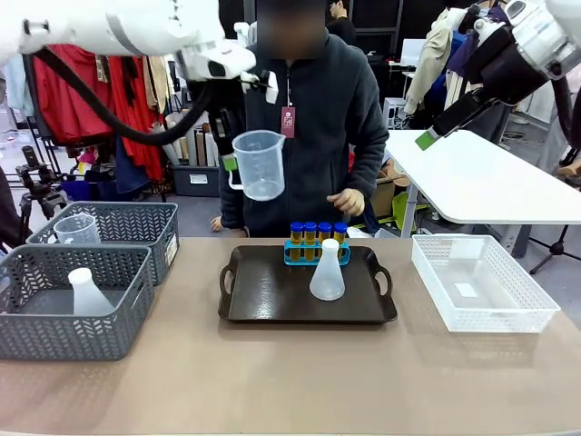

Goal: Prepare the laboratory tools.
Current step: Pick up one Large Measuring Cup and place it on the Handle tray.

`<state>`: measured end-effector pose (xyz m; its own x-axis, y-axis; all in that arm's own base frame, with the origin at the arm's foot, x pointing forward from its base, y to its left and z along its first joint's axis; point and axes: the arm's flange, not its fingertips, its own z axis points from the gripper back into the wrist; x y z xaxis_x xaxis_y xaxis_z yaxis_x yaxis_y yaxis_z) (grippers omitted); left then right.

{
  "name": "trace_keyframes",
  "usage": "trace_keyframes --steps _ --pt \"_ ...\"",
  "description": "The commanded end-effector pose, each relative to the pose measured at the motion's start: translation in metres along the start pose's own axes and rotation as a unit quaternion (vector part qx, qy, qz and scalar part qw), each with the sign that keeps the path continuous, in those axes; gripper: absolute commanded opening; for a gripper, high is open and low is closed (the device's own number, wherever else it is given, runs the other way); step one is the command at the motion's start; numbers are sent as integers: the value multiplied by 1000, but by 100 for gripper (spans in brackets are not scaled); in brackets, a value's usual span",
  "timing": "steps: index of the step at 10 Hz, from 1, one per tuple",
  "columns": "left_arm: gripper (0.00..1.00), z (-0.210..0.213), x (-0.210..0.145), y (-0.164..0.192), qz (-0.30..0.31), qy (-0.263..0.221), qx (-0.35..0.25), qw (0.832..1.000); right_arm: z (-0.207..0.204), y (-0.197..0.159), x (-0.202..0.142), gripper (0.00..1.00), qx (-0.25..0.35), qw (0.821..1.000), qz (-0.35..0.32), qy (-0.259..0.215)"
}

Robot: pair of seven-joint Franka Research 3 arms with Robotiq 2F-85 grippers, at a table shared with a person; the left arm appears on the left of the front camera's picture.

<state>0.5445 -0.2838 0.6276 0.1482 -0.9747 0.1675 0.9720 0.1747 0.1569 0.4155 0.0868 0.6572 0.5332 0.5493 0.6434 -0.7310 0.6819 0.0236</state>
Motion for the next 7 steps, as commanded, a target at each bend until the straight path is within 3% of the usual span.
trace_keyframes --steps 1,5,7 --pt "0 -16 11 -13 1 -12 -15 1000 1 -1 -1 100 0 1000 0 -1" --pt "0 -97 25 -35 -34 -7 -56 998 1 -1 -1 100 0 1000 0 -1" --pt "0 -119 22 -40 -47 19 -57 997 1 -1 -1 100 0 1000 0 -1"
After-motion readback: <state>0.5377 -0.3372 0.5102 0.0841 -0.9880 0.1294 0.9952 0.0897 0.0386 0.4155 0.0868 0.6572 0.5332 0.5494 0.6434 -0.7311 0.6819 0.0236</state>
